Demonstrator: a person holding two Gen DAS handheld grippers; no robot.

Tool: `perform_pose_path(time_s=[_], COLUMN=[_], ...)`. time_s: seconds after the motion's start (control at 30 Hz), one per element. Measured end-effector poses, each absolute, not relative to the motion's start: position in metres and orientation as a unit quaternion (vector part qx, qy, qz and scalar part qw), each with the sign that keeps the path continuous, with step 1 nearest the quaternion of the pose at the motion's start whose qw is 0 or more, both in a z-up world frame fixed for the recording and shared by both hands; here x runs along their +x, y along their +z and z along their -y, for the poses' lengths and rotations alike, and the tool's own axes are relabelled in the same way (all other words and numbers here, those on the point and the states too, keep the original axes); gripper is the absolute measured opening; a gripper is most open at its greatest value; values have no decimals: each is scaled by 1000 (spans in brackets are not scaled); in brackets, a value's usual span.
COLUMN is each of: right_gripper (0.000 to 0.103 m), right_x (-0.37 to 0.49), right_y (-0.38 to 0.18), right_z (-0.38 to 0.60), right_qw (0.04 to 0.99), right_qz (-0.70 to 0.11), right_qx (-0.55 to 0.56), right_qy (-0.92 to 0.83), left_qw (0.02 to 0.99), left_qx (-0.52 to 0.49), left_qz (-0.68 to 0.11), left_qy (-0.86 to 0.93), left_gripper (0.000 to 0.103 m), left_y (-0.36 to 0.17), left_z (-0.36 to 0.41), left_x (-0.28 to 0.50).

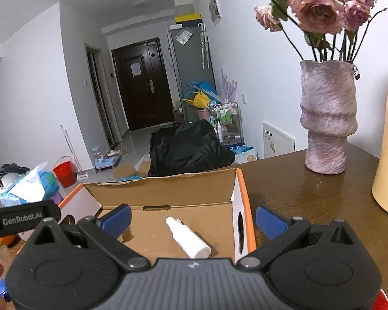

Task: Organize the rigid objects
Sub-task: 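Open both tools to release the items in the box and withdraw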

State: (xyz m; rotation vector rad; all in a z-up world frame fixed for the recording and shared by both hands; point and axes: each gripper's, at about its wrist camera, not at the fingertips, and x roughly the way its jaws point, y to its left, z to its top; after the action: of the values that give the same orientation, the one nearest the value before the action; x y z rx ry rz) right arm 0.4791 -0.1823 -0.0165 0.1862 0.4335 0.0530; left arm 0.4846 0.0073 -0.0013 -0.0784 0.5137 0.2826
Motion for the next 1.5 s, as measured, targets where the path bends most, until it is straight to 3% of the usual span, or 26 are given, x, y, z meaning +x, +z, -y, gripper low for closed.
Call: perform_pose_path(time_s=[1.5], right_gripper=[103], right_x=[300], right_y=[-19], right_z=[237], right_qw=[985], right_qz=[-168], right_qx=[16], right_qy=[34], left_qw=[960], left_qx=[-13], left_qz=[-254], left_qy=[118], left_gripper=[103], left_y=[-13], left_z=[14], left_x=[301])
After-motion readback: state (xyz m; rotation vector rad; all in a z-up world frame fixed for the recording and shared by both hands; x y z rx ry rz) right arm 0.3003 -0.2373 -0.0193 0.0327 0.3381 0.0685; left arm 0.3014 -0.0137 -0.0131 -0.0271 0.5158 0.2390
